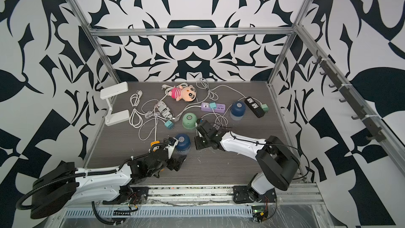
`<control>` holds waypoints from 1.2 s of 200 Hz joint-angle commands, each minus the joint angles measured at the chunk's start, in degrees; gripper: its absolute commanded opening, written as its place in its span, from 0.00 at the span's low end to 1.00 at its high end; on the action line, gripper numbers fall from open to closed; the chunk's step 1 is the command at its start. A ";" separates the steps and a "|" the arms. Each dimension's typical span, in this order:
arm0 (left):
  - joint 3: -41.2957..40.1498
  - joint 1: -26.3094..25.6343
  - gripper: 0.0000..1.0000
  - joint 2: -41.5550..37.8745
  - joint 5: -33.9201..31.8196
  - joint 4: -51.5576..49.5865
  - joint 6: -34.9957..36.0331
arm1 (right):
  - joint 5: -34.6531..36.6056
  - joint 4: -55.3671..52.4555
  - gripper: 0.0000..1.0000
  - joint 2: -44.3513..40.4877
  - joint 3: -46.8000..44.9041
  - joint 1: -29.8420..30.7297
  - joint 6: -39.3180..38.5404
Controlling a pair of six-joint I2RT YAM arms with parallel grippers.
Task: Charge the cordless meat grinders
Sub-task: Pick up the cordless meat grinder at the center of the board.
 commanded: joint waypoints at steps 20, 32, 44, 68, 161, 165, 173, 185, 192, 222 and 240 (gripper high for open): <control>1.35 -0.89 0.99 4.88 -7.05 9.93 3.13 | -1.41 2.05 0.00 0.75 2.29 -1.02 -0.53; 0.99 -0.82 0.99 6.24 -7.77 12.13 3.56 | -1.79 2.15 0.00 1.38 2.68 -1.04 -0.65; 0.80 -0.88 0.99 7.22 -8.02 14.12 3.99 | -2.17 2.22 0.00 2.24 3.15 -1.05 -0.77; 1.46 -0.87 1.00 11.96 -8.29 16.96 4.70 | -3.04 2.32 0.00 3.90 4.01 -1.04 -0.88; 0.60 -0.81 1.00 23.45 -12.16 34.18 6.40 | -4.43 1.80 0.00 6.51 6.25 -1.05 -1.46; 0.36 -0.78 0.99 24.11 -12.36 35.29 6.47 | -4.37 1.75 0.00 6.51 6.27 -1.04 -1.42; 0.14 -0.80 1.00 25.33 -12.69 36.81 6.48 | -4.41 1.80 0.00 6.55 6.17 -1.09 -1.58; 0.14 -0.77 0.99 27.27 -13.38 38.42 6.26 | -4.47 1.67 0.00 6.61 6.14 -1.04 -1.59; 0.15 -0.70 0.99 28.43 -13.68 39.89 6.16 | -4.65 1.54 0.00 6.69 6.26 -1.04 -1.59; -0.31 -0.72 0.99 34.37 -15.34 48.59 6.24 | -5.19 1.16 0.00 6.54 6.27 -1.05 -1.47; -0.44 -0.72 0.99 37.42 -16.28 53.14 6.37 | -5.17 0.90 0.00 6.43 6.27 -1.04 -1.47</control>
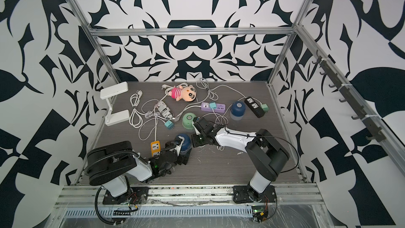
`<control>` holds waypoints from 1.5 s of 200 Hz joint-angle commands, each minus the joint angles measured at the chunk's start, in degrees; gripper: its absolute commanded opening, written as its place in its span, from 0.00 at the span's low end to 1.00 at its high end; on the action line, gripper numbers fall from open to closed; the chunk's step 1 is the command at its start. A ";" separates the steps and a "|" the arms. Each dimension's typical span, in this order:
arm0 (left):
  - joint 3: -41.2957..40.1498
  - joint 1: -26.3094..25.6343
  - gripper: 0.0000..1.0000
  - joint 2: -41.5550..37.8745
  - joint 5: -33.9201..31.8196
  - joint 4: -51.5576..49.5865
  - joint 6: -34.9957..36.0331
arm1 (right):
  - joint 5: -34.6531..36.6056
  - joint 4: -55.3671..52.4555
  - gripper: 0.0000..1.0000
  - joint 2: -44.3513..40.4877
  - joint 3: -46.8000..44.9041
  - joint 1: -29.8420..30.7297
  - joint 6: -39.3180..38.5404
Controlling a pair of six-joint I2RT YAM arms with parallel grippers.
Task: Charge the cordless meat grinders
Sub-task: Pick up the cordless meat grinder at the center of the board.
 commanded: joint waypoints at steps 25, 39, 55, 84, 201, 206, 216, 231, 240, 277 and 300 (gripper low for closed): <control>-1.54 0.02 0.99 6.18 -3.62 14.85 0.65 | -0.64 -0.87 0.00 -0.70 1.80 -0.23 -0.27; -1.45 -0.01 0.99 6.65 -3.94 15.29 1.23 | -0.55 -0.90 0.00 -0.77 1.67 -0.21 0.04; -1.61 -0.02 0.99 6.71 -4.10 15.30 1.89 | -0.51 -0.88 0.00 -0.99 1.61 -0.13 0.16; -1.63 0.02 0.90 6.33 -3.02 15.29 3.31 | 0.35 -1.61 0.00 -2.42 1.03 -0.13 0.09; 1.97 1.17 0.62 -10.62 4.80 -6.45 7.13 | 7.50 -27.49 0.00 -16.24 8.78 4.09 -13.96; 2.14 1.20 0.62 -11.17 5.13 -6.94 7.55 | 7.71 -28.54 0.00 -16.60 9.49 4.33 -14.22; 2.56 1.47 0.62 -12.14 5.85 -7.92 8.61 | 7.89 -29.89 0.00 -17.48 10.41 4.91 -14.34; 3.74 1.56 0.62 -13.40 6.21 -10.37 10.00 | 7.46 -31.31 0.00 -18.23 11.67 5.66 -14.28; 4.52 1.64 0.62 -14.12 6.53 -11.78 10.68 | 7.25 -32.29 0.00 -18.32 12.52 6.18 -14.27; 6.41 2.00 0.61 -16.55 7.03 -15.25 12.55 | 6.72 -34.60 0.00 -18.34 14.24 7.39 -14.32; 6.81 2.13 0.61 -17.67 7.30 -16.08 13.37 | 5.93 -35.77 0.00 -17.76 14.86 7.54 -14.66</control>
